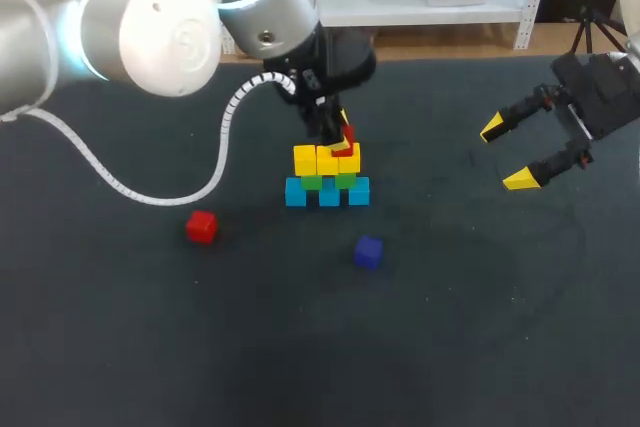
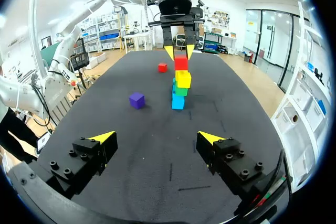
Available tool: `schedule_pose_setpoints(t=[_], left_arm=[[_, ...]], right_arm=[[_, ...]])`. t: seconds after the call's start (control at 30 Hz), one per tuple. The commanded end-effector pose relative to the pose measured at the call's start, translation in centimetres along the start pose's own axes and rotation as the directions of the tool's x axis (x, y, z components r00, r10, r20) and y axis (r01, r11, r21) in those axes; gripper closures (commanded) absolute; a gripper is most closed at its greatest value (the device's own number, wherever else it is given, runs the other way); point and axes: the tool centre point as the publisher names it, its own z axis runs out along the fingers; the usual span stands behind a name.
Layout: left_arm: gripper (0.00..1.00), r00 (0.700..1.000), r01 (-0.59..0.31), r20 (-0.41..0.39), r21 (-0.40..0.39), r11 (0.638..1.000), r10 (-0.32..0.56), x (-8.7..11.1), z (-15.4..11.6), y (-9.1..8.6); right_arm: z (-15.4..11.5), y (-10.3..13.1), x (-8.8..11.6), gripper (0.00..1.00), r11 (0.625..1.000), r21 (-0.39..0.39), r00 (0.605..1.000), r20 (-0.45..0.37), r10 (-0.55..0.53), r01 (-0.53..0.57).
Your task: Place the blue cubes, place green cubes on the blue cubes, place the yellow cubes on the green cubes, then place the red cubes on the yellow cubes, and place purple cube on the red cubes.
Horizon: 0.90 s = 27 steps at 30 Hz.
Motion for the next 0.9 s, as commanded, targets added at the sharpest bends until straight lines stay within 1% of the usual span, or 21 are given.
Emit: schedule_pose_setpoints(t=[0.03,0.3,0.47,0.9], left_arm=[[1.00,1.000,0.005,-0.003,0.003,1.000,-0.005,0.23,0.05,0.28],[1.00,1.000,0.013,-0.003,0.010,1.000,-0.013,0.45,0.06,0.46],[1.00,1.000,0.010,0.010,0.014,1.000,-0.011,0.35,0.05,0.52],[1.00,1.000,0.015,0.005,0.019,1.000,-0.015,0.55,0.11,0.59]], right_arm=[[0.05,-0.03,0.02,0.00,1.000,0.000,1.000,0.001,-0.001,0.001],[0.05,-0.03,0.02,0.00,1.000,0.000,1.000,0.001,-0.001,0.001],[0.05,-0.03,0.02,0.00,1.000,0.000,1.000,0.001,-0.001,0.001],[0.05,-0.03,0.02,0.00,1.000,0.000,1.000,0.001,-0.001,0.001]])
